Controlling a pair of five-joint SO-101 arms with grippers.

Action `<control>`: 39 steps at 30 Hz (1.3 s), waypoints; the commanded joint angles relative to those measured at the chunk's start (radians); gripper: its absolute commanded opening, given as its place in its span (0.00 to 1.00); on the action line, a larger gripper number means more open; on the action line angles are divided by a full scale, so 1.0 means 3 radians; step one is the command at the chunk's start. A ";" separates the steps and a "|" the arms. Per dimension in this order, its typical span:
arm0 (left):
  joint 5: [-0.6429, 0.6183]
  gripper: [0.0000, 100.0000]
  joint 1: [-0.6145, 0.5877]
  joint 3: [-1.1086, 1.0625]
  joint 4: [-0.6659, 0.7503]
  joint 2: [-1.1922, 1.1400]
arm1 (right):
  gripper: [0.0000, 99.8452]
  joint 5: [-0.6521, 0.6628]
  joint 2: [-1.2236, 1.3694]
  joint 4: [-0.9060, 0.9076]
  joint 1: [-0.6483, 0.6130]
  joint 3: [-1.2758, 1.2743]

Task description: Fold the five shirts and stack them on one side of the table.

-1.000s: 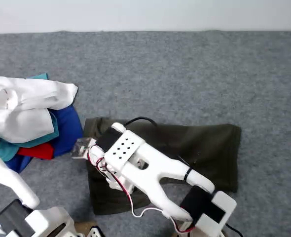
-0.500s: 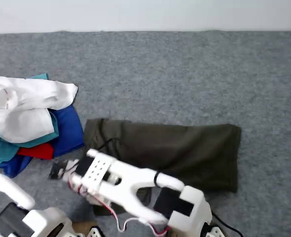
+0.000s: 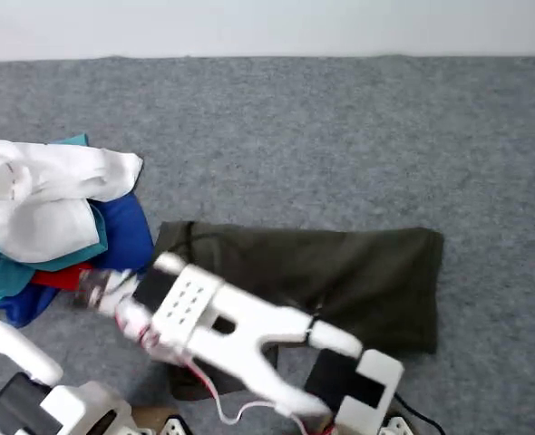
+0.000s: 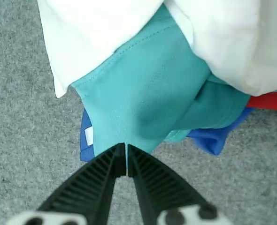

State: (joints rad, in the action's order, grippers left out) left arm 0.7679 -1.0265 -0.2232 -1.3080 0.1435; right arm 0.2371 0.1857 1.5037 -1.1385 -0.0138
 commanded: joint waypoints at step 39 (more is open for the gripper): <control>-0.1110 0.02 0.3064 0.1056 -0.0506 -0.1442 | 0.10 -0.0005 0.0417 0.0304 0.3639 0.0184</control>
State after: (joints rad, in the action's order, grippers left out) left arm 0.4365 -0.1274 0.0376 -1.4538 -0.2754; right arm 0.2371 0.2746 1.6264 -0.0967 0.0000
